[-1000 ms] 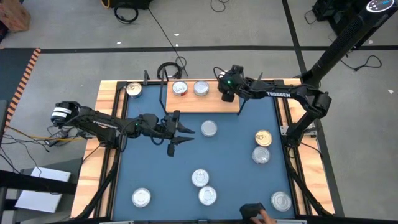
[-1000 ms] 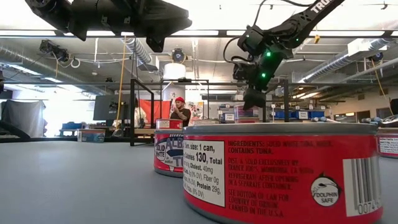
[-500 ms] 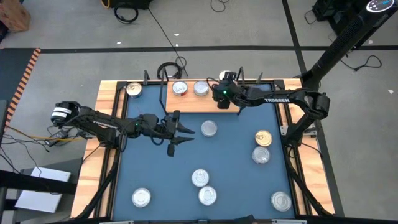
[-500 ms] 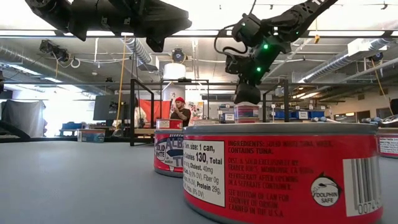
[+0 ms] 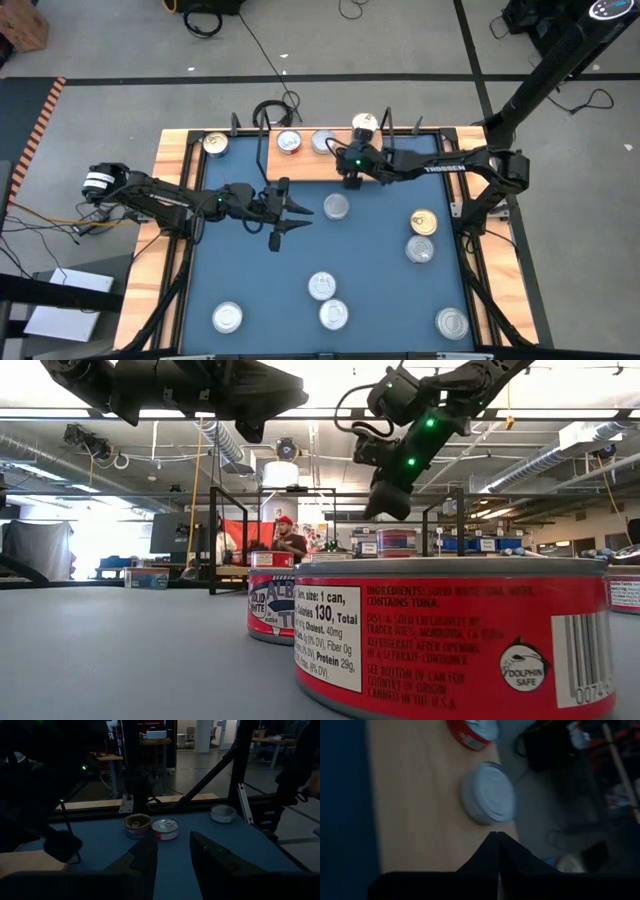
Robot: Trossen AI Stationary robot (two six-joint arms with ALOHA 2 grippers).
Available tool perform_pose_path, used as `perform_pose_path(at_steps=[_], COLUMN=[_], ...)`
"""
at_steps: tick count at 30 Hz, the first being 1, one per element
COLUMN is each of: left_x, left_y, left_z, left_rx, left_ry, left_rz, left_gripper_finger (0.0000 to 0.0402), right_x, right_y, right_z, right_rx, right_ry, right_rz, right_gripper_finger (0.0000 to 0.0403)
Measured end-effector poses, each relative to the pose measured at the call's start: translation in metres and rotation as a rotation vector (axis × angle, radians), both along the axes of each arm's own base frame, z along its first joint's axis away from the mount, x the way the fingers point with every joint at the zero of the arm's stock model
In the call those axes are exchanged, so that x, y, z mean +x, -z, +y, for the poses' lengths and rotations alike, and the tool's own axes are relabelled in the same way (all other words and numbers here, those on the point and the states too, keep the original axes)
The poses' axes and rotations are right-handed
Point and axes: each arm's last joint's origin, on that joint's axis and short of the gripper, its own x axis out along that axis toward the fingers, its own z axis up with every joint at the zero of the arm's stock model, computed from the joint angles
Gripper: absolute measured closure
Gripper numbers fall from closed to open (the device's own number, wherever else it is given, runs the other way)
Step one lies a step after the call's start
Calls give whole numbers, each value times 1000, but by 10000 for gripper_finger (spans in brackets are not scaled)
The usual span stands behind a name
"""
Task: Stack canned seafood by type on shelf
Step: Stack the green tuna can on top of the green tuna can on the shelf
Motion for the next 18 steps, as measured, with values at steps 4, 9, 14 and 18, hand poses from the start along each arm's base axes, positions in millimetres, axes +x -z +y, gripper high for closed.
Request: perform_pose_path(at_steps=[4, 9, 14, 18], left_x=[0, 0, 0, 0], left_y=[0, 0, -3, -4], left_z=[0, 0, 0, 2], left_rx=[11, 34, 44, 47], left_ry=[1, 1, 0, -5], left_rz=[-1, -4, -33, -45], left_gripper_finger=[282, 282, 282, 282], right_x=[2, 4, 8, 9], right_y=[2, 5, 6, 7], right_z=[7, 16, 29, 44], right_rx=[96, 277, 376, 409], right_ry=[-19, -96, -147, -160], right_rz=[-46, -98, -134, -119], right_gripper_finger=[385, 396, 396, 399])
